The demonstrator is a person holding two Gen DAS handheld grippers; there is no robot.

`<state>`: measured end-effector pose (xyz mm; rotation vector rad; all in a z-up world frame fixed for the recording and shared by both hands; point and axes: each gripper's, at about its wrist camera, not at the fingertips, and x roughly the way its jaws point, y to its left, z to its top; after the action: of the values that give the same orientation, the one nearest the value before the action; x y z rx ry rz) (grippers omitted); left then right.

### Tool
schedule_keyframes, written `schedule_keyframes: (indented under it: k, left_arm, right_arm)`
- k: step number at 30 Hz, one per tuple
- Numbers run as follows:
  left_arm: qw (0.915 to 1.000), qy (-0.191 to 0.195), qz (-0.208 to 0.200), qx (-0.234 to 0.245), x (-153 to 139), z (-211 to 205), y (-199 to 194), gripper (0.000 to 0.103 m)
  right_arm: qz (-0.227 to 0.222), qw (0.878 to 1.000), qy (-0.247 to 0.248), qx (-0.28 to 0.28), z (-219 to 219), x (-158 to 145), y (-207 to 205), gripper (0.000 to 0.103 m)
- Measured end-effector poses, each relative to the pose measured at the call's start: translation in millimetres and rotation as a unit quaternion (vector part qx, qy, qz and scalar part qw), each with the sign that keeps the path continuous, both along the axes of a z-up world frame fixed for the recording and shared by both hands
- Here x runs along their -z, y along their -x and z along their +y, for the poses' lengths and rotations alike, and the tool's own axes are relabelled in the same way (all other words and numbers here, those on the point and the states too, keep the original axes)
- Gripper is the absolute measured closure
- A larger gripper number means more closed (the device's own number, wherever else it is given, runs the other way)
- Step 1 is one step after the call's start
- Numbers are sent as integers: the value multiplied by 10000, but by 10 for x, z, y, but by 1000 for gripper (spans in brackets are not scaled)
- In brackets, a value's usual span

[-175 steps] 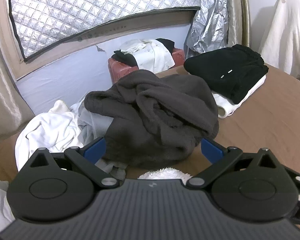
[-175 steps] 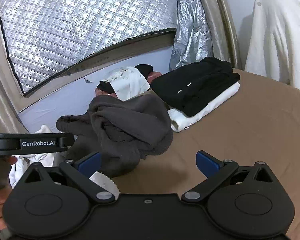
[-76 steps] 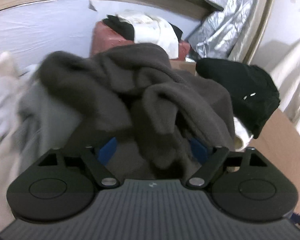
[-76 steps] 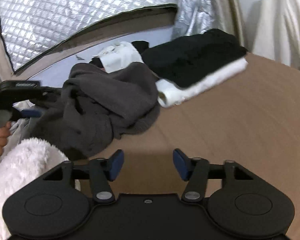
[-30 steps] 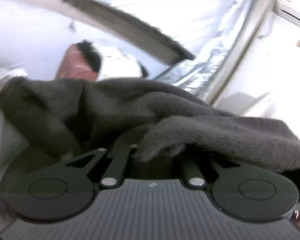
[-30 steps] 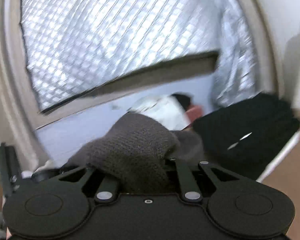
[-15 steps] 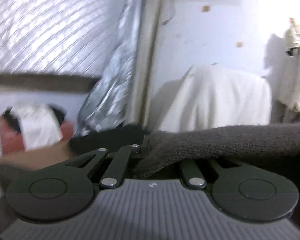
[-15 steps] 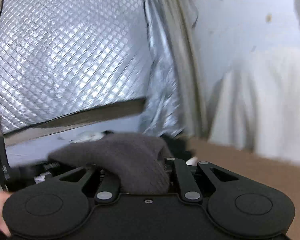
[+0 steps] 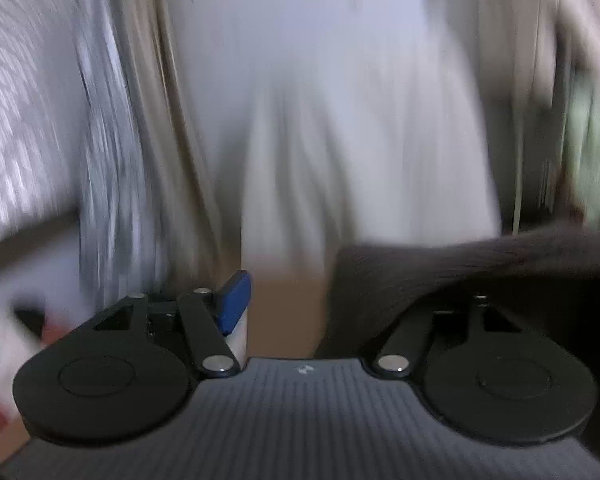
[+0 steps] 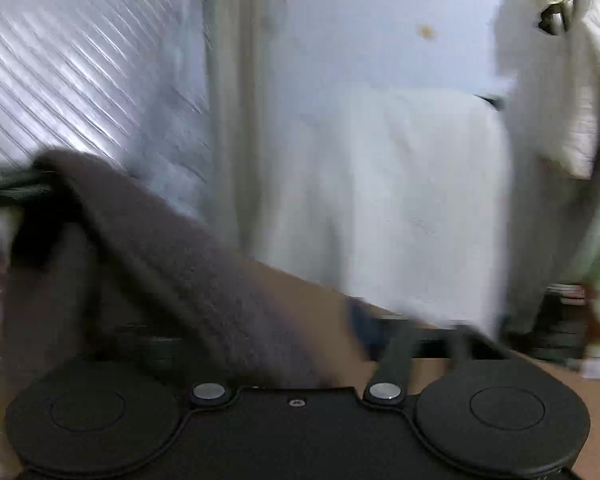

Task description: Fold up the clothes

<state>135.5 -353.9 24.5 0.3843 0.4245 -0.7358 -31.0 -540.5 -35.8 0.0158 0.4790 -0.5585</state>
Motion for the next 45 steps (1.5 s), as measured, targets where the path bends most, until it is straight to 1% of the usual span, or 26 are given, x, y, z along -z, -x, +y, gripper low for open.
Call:
schedule_keyframes:
  k: [1,2,3,5,6,7,9,12,15,17,18,20,22,23,26,28,30,32,34,35,36,37,38,42,44,45]
  left_arm:
    - [9978,-541,362,-111,263,-106,-90,39]
    - [9944,-804,650,-196,569,-43,-98,39]
    - [9934,-792,811,-156,806,59,-77,39]
    - [9905,-774,1136,-84,1271,258,-38,39]
    - [9878,-834,1312,-121,1404,319,-47,39]
    - [9873,-814,1360,-114,1423,324,-56,39]
    - [9932,-492,1051,79,1348,356,-22,35]
    - [9973,-132,691,195,1204,343,-124,30]
    - [9982,136,543,196,1182,309,-112,25]
    - [9987,7,491,161,1259,324,-70,25]
    - [9989,-150,417,150,1296,319,-81,25]
    - [9972,-745,10,44,1419,309,-94,28]
    - [9941,-1056,-239,-102,1481,286,-141,30]
    - [9953,-952,-109,-138,1473,290,-183,30]
    - [9973,-636,276,-238,1446,303,-304,28]
    - [9978,-447,412,-248,1427,304,-332,28]
    - [9978,-467,337,-337,1455,303,-323,28]
    - [9973,-635,103,-341,1515,280,-326,28]
    - [9941,-968,-290,-394,1585,253,-289,29]
    - [9931,-984,-448,-453,1587,256,-302,31]
    - [9918,-1000,-605,-512,1588,260,-315,35]
    - [9906,-998,-748,-570,1584,266,-329,37]
    - [9915,-841,-771,-617,1541,301,-357,38]
    - [9962,-87,-661,-556,1382,468,-387,41]
    - [9963,176,-702,-454,1340,481,-399,41]
    - [9965,289,-617,-479,1283,440,-480,41]
  right_arm:
    - [522,9984,-118,177,-137,265,-120,23]
    - [894,9950,-352,288,-258,512,-142,25]
    - [1210,9901,-602,387,-374,748,-137,30]
    - [1835,9751,-1098,582,-605,1218,-128,30]
    - [1887,9709,-1389,489,-669,1336,-88,30]
    - [1873,9670,-1689,349,-719,1425,-39,30]
    - [2032,9591,-1926,427,-782,1476,-27,29]
    - [1897,9610,-1969,416,-772,1400,-46,28]
    - [1865,9608,-1999,459,-730,1407,-58,27]
    - [1969,9580,-2012,548,-726,1483,-3,27]
    - [2051,9548,-2081,547,-731,1539,72,27]
    - [2241,9481,-2205,479,-702,1661,208,27]
    - [2448,9422,-2263,344,-608,1785,285,27]
    - [2550,9390,-2291,276,-562,1846,323,27]
    - [2681,9397,-2124,73,-497,1917,222,27]
    - [2701,9397,-2096,-118,-490,1954,137,27]
    - [2747,9367,-2148,-319,-500,2021,75,27]
    - [2778,9362,-2117,-389,-507,2079,35,28]
    - [2715,9411,-1975,-409,-489,2062,3,51]
    - [2775,9434,-1756,-461,-468,2042,-22,71]
    - [2854,9450,-1507,-520,-446,2020,-47,83]
    - [2899,9487,-1196,-411,-452,1992,-57,84]
    - [2933,9517,-868,-259,-464,1963,-62,85]
    - [2251,9686,-844,629,-729,1712,104,88]
    - [2109,9732,-471,793,-765,1649,28,88]
    - [2051,9746,-262,865,-779,1622,-19,88]
